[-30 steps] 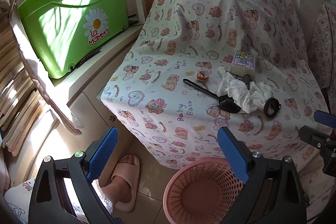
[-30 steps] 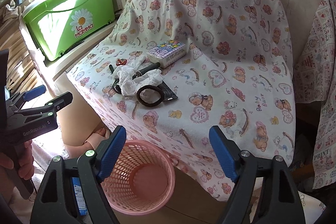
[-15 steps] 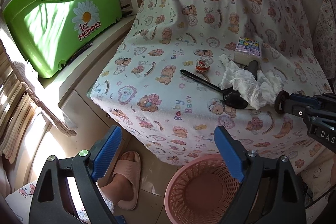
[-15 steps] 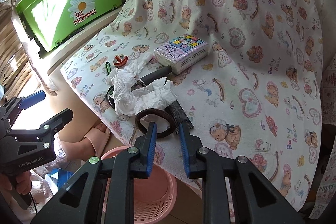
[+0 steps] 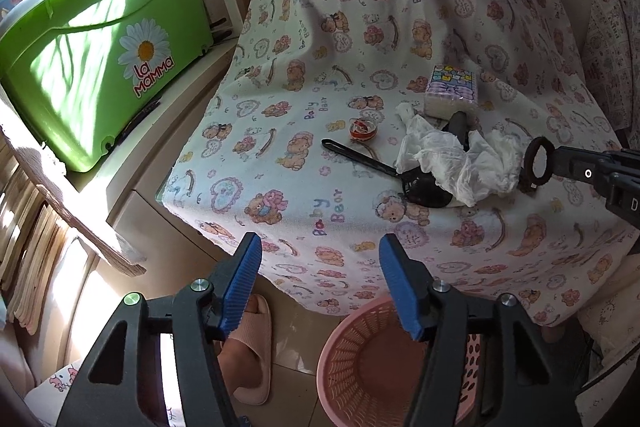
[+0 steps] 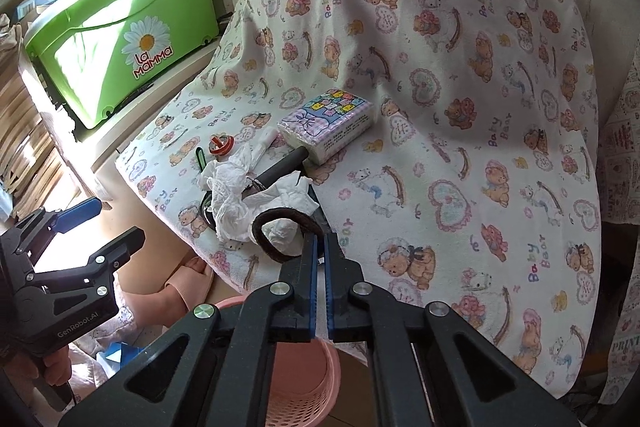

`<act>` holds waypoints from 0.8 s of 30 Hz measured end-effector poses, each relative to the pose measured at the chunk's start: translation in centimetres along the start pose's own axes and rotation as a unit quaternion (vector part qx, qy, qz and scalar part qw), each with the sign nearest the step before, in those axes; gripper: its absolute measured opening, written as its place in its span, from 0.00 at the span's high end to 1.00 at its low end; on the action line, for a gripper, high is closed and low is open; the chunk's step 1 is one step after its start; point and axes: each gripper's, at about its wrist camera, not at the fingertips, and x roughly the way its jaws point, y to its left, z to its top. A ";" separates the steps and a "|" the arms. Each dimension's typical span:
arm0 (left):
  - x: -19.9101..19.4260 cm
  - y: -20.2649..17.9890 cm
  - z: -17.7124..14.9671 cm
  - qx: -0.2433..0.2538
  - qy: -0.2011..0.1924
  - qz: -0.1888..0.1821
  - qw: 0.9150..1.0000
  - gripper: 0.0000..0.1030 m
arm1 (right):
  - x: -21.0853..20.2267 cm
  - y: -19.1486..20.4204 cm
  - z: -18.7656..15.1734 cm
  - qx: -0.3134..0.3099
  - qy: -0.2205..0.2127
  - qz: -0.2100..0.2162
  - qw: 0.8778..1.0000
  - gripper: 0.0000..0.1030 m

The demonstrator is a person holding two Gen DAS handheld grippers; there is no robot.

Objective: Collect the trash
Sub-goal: 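Grasp the black hair tie with the right tool while the left tool grasps a small white tissue scrap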

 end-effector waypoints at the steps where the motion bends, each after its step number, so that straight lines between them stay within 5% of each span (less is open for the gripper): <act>1: 0.0 -0.1 0.6 -0.003 0.005 -0.016 1.000 0.46 | -0.1 -0.5 0.1 0.008 0.000 0.000 1.000 0.96; 7: 0.9 -1.0 4.8 -0.030 0.041 -0.073 0.996 0.47 | -1.2 -2.0 0.3 0.027 -0.009 -0.010 1.000 0.96; 12: 3.0 -1.7 7.2 -0.074 0.095 -0.130 0.984 0.47 | -1.9 -2.9 0.6 0.042 -0.012 -0.006 0.999 0.96; 17: 5.6 -3.0 8.6 -0.081 0.137 -0.115 0.981 0.49 | -2.2 -3.8 0.7 0.059 -0.013 0.001 0.998 0.96; 20: 6.1 -2.9 8.9 -0.095 0.140 -0.109 0.979 0.66 | -2.1 -3.2 0.6 0.044 -0.012 0.001 0.999 0.96; 22: 6.2 -2.9 9.0 -0.090 0.144 -0.103 0.980 0.93 | -2.1 -2.9 0.5 0.038 -0.010 0.006 0.999 0.96; 24: 6.1 -2.5 9.1 -0.095 0.146 -0.100 0.980 1.00 | -2.2 -3.0 0.5 0.046 -0.008 0.015 0.999 0.96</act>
